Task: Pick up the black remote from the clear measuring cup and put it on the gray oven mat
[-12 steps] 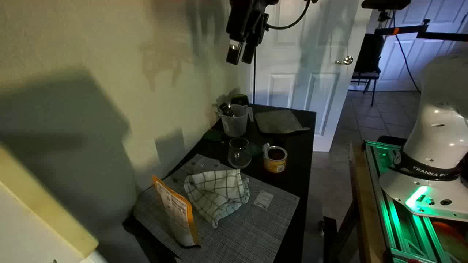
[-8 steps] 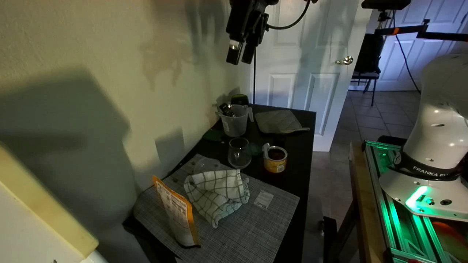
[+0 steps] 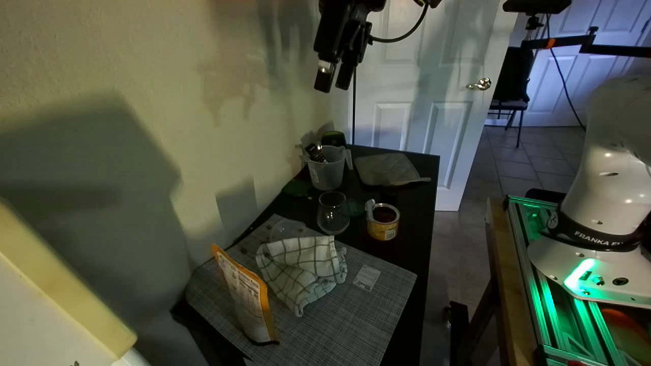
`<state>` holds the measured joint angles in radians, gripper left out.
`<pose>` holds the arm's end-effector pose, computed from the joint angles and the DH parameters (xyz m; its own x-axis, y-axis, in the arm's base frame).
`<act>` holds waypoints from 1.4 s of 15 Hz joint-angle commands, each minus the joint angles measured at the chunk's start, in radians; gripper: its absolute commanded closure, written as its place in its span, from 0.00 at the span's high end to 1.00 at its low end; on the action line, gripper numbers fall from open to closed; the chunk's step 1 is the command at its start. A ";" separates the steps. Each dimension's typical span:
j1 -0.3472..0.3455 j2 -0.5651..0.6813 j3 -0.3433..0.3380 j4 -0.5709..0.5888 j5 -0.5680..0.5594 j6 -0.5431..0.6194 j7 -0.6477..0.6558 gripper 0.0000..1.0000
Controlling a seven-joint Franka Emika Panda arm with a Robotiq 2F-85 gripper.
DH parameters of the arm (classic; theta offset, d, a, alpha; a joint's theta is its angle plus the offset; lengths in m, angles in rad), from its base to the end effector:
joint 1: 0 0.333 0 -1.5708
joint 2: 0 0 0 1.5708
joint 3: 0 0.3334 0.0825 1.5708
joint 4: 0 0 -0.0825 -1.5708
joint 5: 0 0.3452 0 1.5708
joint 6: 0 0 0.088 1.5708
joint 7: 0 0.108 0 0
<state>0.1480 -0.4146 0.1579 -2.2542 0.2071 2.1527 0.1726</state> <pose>0.3896 0.1429 0.5815 0.9624 0.0156 0.2712 0.0680 -0.9804 -0.1849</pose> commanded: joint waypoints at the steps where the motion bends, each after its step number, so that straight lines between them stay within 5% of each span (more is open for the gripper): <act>1: -0.044 0.067 -0.032 -0.029 -0.058 0.083 -0.060 1.00; 9: -0.175 0.345 -0.122 -0.046 -0.252 0.259 -0.027 1.00; 15: -0.150 0.306 -0.124 -0.045 -0.220 0.250 -0.071 1.00; 21: -0.224 0.422 -0.188 -0.059 -0.342 0.524 -0.016 1.00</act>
<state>-0.0401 -0.0695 0.0038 -2.3129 -0.0516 2.5541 0.1232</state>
